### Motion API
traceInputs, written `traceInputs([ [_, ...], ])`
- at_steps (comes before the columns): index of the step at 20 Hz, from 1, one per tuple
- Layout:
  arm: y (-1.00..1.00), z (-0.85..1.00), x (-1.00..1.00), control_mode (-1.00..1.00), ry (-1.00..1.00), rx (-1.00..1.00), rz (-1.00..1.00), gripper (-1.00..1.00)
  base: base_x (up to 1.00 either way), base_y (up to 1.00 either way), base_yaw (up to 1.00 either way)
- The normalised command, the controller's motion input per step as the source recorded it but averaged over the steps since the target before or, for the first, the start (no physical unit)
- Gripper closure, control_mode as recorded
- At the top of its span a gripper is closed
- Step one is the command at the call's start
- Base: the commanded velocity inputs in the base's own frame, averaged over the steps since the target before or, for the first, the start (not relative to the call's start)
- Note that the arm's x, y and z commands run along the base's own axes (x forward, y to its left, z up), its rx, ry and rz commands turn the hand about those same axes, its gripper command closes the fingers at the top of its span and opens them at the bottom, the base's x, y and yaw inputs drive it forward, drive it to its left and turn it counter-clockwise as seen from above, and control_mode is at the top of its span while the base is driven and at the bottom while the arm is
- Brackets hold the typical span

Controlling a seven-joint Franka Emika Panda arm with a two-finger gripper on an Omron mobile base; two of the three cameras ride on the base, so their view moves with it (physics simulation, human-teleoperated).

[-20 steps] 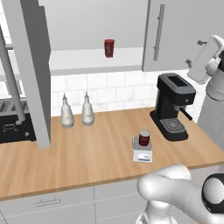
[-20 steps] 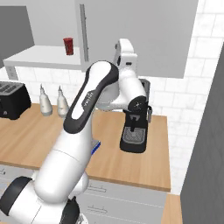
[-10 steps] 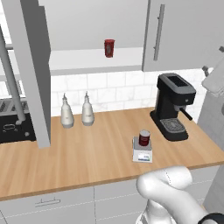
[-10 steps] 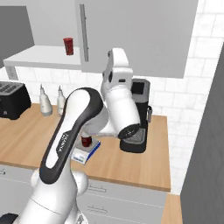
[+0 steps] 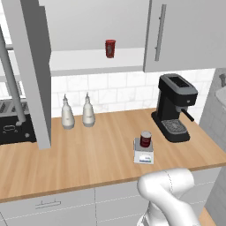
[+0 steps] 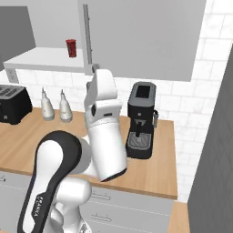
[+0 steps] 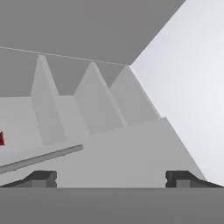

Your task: Pick the canned food and place it on the digital scale for weighing, and close the cabinet.

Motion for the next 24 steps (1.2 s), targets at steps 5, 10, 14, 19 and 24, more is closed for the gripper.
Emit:
traceInputs([
  [5,0.88,0.06,-1.00,-1.00,-0.11,0.02,0.00,-1.00,0.00,0.00,0.00],
  [10,0.85,0.09,-1.00,-1.00,-0.01,0.00,-0.02,-1.00,0.00,0.00,0.00],
  [14,1.00,-0.27,-1.00,-1.00,-0.05,0.00,-0.08,-1.00,0.00,0.00,0.00],
  [19,1.00,-0.50,-1.00,-1.00,-0.09,0.00,-0.13,-1.00,0.00,0.00,0.00],
  [24,1.00,-0.64,-0.73,-1.00,-0.15,0.00,-0.16,-1.00,0.00,0.00,0.00],
])
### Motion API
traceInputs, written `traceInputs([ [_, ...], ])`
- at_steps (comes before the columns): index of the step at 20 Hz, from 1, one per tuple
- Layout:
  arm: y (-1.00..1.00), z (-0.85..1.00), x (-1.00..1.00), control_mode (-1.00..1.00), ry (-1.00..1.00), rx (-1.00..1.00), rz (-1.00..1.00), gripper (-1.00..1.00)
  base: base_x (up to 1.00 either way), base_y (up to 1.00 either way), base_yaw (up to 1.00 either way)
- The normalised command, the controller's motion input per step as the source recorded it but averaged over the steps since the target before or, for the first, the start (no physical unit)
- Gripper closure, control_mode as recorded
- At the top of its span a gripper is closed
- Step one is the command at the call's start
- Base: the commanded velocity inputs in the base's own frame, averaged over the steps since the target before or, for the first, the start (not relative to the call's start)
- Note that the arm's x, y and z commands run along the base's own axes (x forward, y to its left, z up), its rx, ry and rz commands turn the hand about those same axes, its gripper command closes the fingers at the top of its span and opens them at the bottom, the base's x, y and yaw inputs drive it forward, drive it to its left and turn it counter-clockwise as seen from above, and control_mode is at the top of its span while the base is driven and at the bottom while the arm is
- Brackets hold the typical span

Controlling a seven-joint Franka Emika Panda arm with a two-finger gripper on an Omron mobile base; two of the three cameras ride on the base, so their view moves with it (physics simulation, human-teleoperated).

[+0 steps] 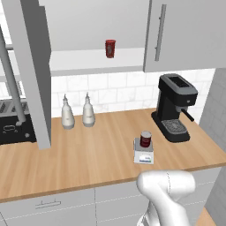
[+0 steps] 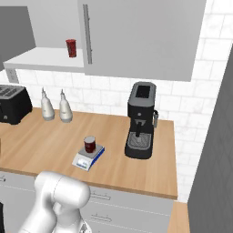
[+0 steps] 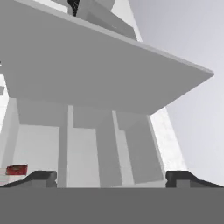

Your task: Pick the canned food and place it on the digital scale for weighing, and close the cabinet.

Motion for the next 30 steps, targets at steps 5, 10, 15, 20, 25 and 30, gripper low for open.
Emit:
traceInputs([
  [5,1.00,-0.93,-0.28,-1.00,-0.23,0.02,-0.06,-1.00,0.00,0.00,0.00],
  [10,1.00,-1.00,0.13,-1.00,-0.11,0.04,0.00,-1.00,0.00,0.00,0.00],
  [15,1.00,-1.00,0.49,-1.00,-0.02,0.05,-0.07,-1.00,0.00,0.00,0.00],
  [20,1.00,-1.00,0.40,-1.00,-0.10,0.04,-0.11,-1.00,0.00,0.00,0.00],
  [25,1.00,-0.68,0.10,-1.00,-0.32,0.06,-0.08,-1.00,0.00,0.00,0.00],
  [30,1.00,-0.48,0.00,-1.00,-0.33,0.17,-0.17,-1.00,0.00,0.00,0.00],
])
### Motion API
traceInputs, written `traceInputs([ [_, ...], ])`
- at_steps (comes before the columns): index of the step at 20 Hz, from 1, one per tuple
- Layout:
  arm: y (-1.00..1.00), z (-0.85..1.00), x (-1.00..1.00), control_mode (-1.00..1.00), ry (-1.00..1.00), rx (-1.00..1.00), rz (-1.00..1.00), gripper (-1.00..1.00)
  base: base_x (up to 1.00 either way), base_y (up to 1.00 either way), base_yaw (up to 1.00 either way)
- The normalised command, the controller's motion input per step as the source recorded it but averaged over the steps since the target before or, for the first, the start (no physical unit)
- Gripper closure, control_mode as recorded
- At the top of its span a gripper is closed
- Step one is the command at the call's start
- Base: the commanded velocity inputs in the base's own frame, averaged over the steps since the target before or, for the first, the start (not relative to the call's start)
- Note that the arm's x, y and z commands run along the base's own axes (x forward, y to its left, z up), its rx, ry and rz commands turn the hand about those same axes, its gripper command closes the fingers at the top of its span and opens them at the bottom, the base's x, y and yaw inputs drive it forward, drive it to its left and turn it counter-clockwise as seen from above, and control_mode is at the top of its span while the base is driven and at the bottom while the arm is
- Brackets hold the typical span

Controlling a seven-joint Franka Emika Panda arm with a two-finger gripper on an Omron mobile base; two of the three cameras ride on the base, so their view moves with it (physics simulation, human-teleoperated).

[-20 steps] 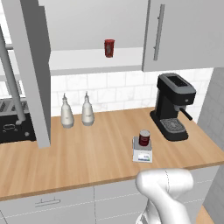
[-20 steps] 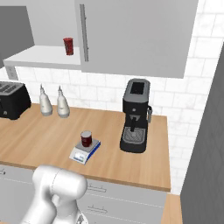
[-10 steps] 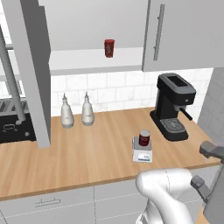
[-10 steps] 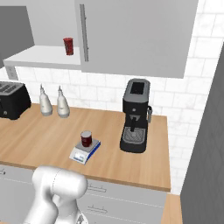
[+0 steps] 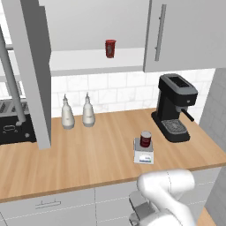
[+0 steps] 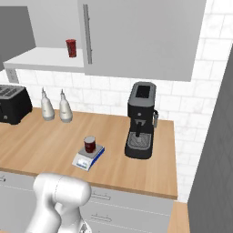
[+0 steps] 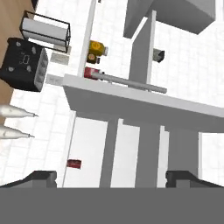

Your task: Pick the canned food and place it on the digital scale for weighing, and close the cabinet.

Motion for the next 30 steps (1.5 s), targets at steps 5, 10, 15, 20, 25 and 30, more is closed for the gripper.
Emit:
traceInputs([
  [5,1.00,-0.37,0.23,-1.00,-0.19,0.25,-0.18,-1.00,0.00,0.00,0.00],
  [10,1.00,-0.15,0.53,-1.00,-0.03,0.20,-0.11,-1.00,0.00,0.00,0.00],
  [15,0.98,-0.06,0.76,-1.00,-0.01,0.05,-0.10,-1.00,0.00,0.00,0.00],
  [20,0.78,-0.17,1.00,-1.00,0.00,-0.01,-0.13,-1.00,0.00,0.00,0.00],
  [25,0.06,-0.42,1.00,-1.00,-0.03,0.01,-0.09,-1.00,0.00,0.00,0.00],
  [30,0.09,-0.44,0.92,-1.00,-0.28,0.00,-0.05,-1.00,0.00,0.00,0.00],
])
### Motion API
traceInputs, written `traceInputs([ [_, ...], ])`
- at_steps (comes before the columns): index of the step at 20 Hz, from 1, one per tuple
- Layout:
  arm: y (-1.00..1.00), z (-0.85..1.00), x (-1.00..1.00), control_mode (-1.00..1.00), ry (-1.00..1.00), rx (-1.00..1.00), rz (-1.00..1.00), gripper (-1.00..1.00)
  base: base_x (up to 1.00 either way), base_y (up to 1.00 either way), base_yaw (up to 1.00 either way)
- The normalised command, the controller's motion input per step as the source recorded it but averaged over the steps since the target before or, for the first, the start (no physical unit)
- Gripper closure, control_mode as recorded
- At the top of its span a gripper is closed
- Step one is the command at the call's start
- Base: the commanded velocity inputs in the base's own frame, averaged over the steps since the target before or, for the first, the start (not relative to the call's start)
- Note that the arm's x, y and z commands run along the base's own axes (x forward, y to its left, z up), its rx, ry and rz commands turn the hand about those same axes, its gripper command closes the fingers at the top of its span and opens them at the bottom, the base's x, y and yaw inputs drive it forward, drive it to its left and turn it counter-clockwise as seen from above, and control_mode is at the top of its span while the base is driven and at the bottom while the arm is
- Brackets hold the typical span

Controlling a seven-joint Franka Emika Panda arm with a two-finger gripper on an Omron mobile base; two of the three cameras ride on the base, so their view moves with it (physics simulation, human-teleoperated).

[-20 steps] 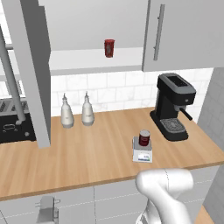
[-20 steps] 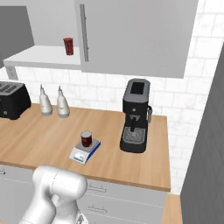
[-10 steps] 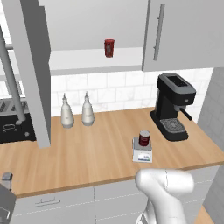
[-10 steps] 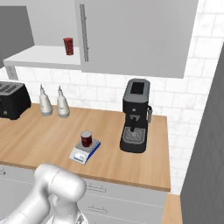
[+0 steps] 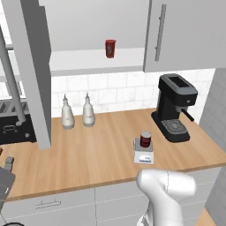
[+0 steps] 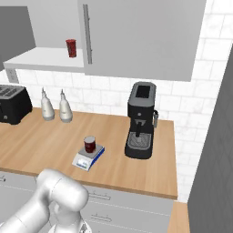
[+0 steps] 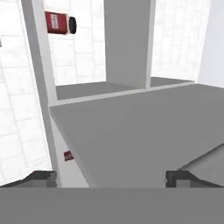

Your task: Pick the canned food and place it on the digital scale for weighing, and close the cabinet.

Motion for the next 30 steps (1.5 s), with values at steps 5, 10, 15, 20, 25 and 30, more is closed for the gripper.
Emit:
traceInputs([
  [5,0.17,0.29,0.49,-1.00,-0.15,0.00,-0.14,-1.00,0.00,0.00,0.00],
  [10,0.00,0.73,0.15,-1.00,0.00,0.00,-0.14,-1.00,0.00,0.00,0.00],
  [15,-0.31,0.69,0.29,-1.00,-0.01,0.00,-0.14,-1.00,0.00,0.00,0.00],
  [20,-0.92,0.44,0.51,-1.00,-0.01,0.10,-0.10,-1.00,0.00,0.00,0.00],
  [25,-1.00,0.32,0.42,-1.00,-0.01,0.15,-0.09,-1.00,0.00,0.00,0.00],
  [30,-1.00,0.44,0.31,-1.00,0.00,0.21,-0.04,-1.00,0.00,0.00,0.00],
])
